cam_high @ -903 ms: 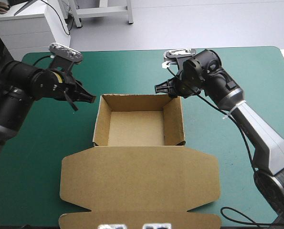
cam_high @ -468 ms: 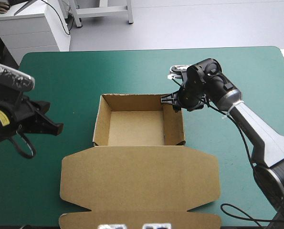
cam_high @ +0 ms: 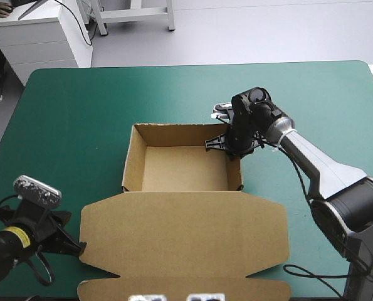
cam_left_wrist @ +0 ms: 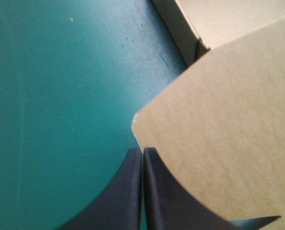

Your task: Fold the box

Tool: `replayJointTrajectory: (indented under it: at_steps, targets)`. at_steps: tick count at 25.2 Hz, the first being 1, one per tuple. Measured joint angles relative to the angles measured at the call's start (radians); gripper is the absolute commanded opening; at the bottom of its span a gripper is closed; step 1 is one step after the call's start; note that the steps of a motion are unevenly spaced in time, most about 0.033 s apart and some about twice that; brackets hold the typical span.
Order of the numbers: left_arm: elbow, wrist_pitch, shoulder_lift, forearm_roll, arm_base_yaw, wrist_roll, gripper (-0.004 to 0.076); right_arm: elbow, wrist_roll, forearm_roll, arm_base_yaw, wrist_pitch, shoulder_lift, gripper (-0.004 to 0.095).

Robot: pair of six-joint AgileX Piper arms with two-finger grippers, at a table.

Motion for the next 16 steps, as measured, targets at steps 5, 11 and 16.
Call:
replayJointTrajectory:
  at_steps: [5,11,16]
  targets:
    - [0.163,-0.072,-0.100,-0.070,0.000,0.001,-0.0008,0.000,0.005,-0.016,0.000,-0.011,0.000,-0.0019]
    - [0.267,-0.098,-0.170,-0.098,0.000,0.005,-0.0008,0.000,0.005,-0.025,-0.017,-0.017,-0.001,-0.0019]
    - [0.276,-0.106,-0.203,-0.098,0.000,0.005,-0.0008,0.000,0.001,-0.105,-0.217,-0.003,-0.043,-0.0019]
